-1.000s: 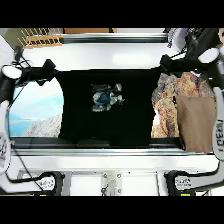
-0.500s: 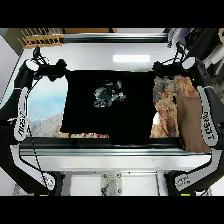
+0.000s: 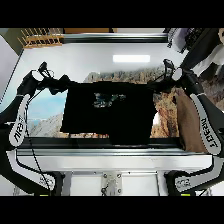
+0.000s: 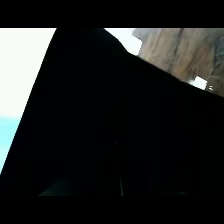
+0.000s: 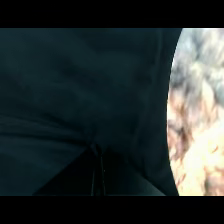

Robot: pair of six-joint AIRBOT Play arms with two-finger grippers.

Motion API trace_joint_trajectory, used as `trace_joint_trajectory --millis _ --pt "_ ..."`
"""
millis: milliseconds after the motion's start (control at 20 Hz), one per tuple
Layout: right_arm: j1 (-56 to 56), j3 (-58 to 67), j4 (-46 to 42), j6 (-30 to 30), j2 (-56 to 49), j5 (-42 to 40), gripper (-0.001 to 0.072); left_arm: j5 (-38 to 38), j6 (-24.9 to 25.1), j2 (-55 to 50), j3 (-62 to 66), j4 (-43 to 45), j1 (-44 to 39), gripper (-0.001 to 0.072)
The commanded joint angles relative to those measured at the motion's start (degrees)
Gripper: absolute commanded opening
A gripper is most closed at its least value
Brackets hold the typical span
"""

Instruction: Fold the clothes and pants, and hang the long-sleeved shirts on hangers.

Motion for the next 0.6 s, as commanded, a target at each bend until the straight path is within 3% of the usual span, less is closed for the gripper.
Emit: trace_joint_trajectory --millis 0,300,350,400,450,550 --pt "1.36 -3.23 -0.98 0.79 0.13 0.57 0.0018 2.86 -0.48 1.88 -7.56 0.31 0.02 0.0013" --pt "1.9 -3.23 -0.68 1.62 -0.52 3.04 0.0044 2.29 -0.52 2.01 -9.4 0.31 -0.52 0.0016" --pt "1.88 -3.21 0.42 1.51 -0.52 3.48 0.0224 2.27 -0.52 2.47 -9.4 0.26 -0.15 0.0212" --pt "1.86 -3.19 1.86 1.2 -0.42 3.56 0.0488 2.29 -0.5 3.39 -9.4 0.26 0.15 0.0558" --pt "1.86 -3.19 2.82 1.2 -0.02 3.41 0.0526 2.56 -0.5 4.68 -9.4 0.28 0.26 0.0602" --pt "1.84 -3.17 3.17 1.22 2.29 2.84 0.0526 3.17 -0.48 8.92 -9.4 0.39 1.4 0.0602"
